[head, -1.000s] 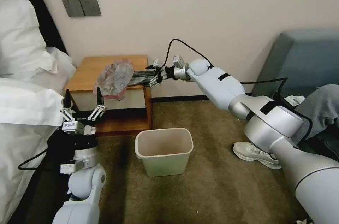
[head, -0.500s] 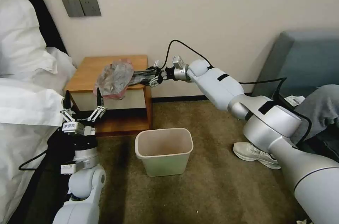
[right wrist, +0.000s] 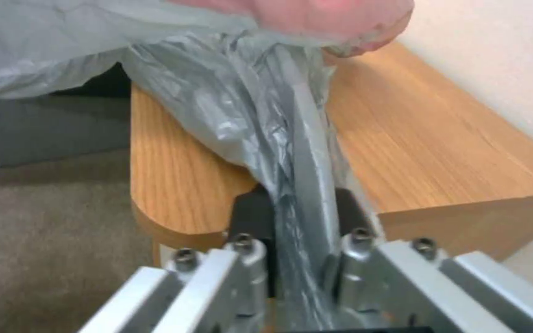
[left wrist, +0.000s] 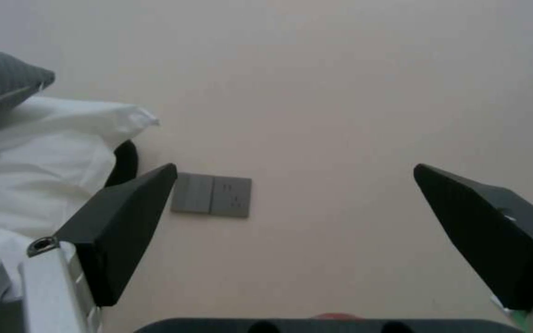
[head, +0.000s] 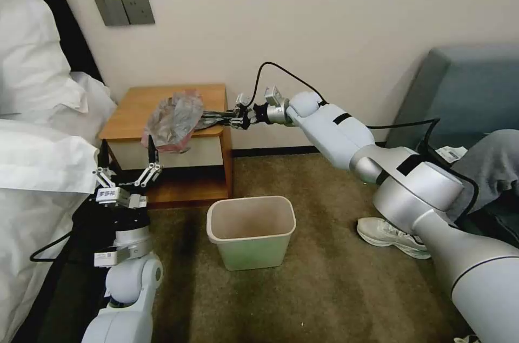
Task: Pick up the garbage bag from the table and place it over the trash can.
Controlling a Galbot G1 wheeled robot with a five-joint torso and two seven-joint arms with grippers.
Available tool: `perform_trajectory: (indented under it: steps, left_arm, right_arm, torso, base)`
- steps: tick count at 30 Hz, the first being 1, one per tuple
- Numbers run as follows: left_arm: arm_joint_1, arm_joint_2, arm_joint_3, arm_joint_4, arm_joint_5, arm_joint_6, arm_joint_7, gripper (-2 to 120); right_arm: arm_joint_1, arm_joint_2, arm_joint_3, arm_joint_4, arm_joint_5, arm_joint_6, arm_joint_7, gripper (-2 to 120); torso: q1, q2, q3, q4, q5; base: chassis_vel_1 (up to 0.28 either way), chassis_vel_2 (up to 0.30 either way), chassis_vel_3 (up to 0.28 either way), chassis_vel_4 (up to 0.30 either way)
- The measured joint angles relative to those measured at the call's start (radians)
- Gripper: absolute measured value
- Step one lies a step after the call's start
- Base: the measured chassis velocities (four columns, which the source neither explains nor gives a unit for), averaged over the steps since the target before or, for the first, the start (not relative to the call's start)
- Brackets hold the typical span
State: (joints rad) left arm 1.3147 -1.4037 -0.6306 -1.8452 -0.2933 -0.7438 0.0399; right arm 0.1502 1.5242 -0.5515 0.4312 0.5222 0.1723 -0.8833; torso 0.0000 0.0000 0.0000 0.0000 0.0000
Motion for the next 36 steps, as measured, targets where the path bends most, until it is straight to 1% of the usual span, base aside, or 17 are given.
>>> perform_trajectory:
  steps: [2, 3, 4, 12, 19, 21, 23, 24, 25, 27, 28, 31, 32, 34, 35, 36]
  left_arm:
    - [0.000, -0.001, 0.001, 0.002, 0.001, 0.000, 0.000, 96]
    - [0.000, -0.001, 0.001, 0.002, 0.001, 0.000, 0.000, 96]
    - [0.000, -0.002, 0.002, 0.003, 0.002, 0.000, 0.000, 96]
    - [-0.002, -0.002, 0.003, 0.009, 0.003, -0.003, 0.000, 96]
    - [-0.004, 0.002, -0.008, 0.009, -0.004, -0.003, -0.004, 96]
    - [-0.005, 0.002, -0.010, 0.008, -0.007, -0.003, -0.004, 96]
    - [-0.005, 0.005, -0.015, 0.000, -0.016, 0.001, -0.006, 96]
    - [-0.005, 0.005, -0.015, 0.000, -0.016, 0.001, -0.006, 96]
    - [-0.006, 0.006, -0.018, -0.004, -0.020, 0.004, -0.007, 96]
    - [-0.006, 0.007, -0.026, -0.017, -0.033, 0.012, -0.018, 96]
    - [-0.006, 0.007, -0.026, -0.017, -0.033, 0.012, -0.018, 96]
    - [-0.002, 0.009, -0.035, -0.048, -0.063, 0.032, -0.027, 96]
    - [-0.002, 0.009, -0.035, -0.048, -0.063, 0.032, -0.027, 96]
    - [-0.001, 0.012, -0.038, -0.068, -0.076, 0.044, -0.031, 96]
    - [-0.001, 0.012, -0.038, -0.068, -0.076, 0.044, -0.031, 96]
    - [-0.002, 0.015, -0.039, -0.078, -0.081, 0.051, -0.033, 96]
  right_arm:
    - [0.000, -0.004, -0.002, 0.005, 0.000, 0.000, -0.004, 3]
    - [0.000, -0.004, -0.002, 0.005, 0.000, 0.000, -0.004, 3]
    - [0.000, -0.007, -0.004, 0.009, 0.001, -0.001, -0.007, 0]
    - [-0.007, -0.043, -0.005, 0.054, 0.015, -0.003, -0.017, 0]
    - [-0.026, -0.117, 0.050, 0.144, 0.059, 0.009, -0.048, 0]
    - [-0.027, -0.126, 0.054, 0.151, 0.069, 0.011, -0.050, 0]
    - [-0.030, -0.165, 0.071, 0.194, 0.100, 0.013, -0.056, 0]
    - [-0.030, -0.165, 0.071, 0.194, 0.100, 0.013, -0.056, 0]
    - [-0.034, -0.193, 0.075, 0.231, 0.114, 0.010, -0.061, 0]
    - [-0.054, -0.270, 0.064, 0.345, 0.163, -0.015, -0.058, 0]
    - [-0.054, -0.270, 0.064, 0.345, 0.163, -0.015, -0.058, 0]
    - [-0.109, -0.363, 0.053, 0.494, 0.209, -0.038, -0.027, 0]
    - [-0.109, -0.363, 0.053, 0.494, 0.209, -0.038, -0.027, 0]
    - [-0.159, -0.412, 0.054, 0.592, 0.229, -0.043, 0.006, 0]
    - [-0.159, -0.412, 0.054, 0.592, 0.229, -0.043, 0.006, 0]
    - [-0.191, -0.435, 0.060, 0.643, 0.237, -0.044, 0.024, 0]
  torso:
    - [0.000, 0.000, 0.000, 0.0000, 0.0000]
    - [0.000, 0.000, 0.000, 0.0000, 0.0000]
    - [0.000, 0.000, 0.000, 0.0001, 0.0000]
    - [0.000, 0.000, 0.000, 0.0001, 0.0001]
    - [0.000, 0.000, 0.000, 0.0000, 0.0001]
    - [0.000, 0.000, 0.000, 0.0001, 0.0001]
    - [0.000, 0.000, 0.000, -0.0001, 0.0001]
    - [0.000, 0.000, 0.000, -0.0001, 0.0001]
    - [0.000, 0.000, 0.000, 0.0000, 0.0001]
    - [0.000, 0.000, 0.000, 0.0000, 0.0001]
    - [0.000, 0.000, 0.000, 0.0000, 0.0001]
    - [0.000, 0.000, 0.000, -0.0004, 0.0003]
    - [0.000, 0.000, 0.000, -0.0004, 0.0003]
    - [0.000, 0.000, 0.000, -0.0002, 0.0002]
    - [0.000, 0.000, 0.000, -0.0002, 0.0002]
    - [0.000, 0.000, 0.000, 0.0000, 0.0003]
  base:
    - [0.000, 0.000, 0.000, 0.000]
    - [0.000, 0.000, 0.000, 0.000]
    - [0.000, 0.000, 0.000, 0.000]
    - [0.000, 0.000, 0.000, 0.000]
    - [0.000, 0.000, 0.000, 0.000]
    - [0.000, 0.000, 0.000, 0.000]
    - [0.000, 0.000, 0.000, 0.000]
    - [0.000, 0.000, 0.000, 0.000]
    - [0.000, 0.000, 0.000, 0.000]
    - [0.000, 0.000, 0.000, 0.000]
    - [0.000, 0.000, 0.000, 0.000]
    - [0.000, 0.000, 0.000, 0.000]
    - [0.000, 0.000, 0.000, 0.000]
    - [0.000, 0.000, 0.000, 0.000]
    - [0.000, 0.000, 0.000, 0.000]
    - [0.000, 0.000, 0.000, 0.000]
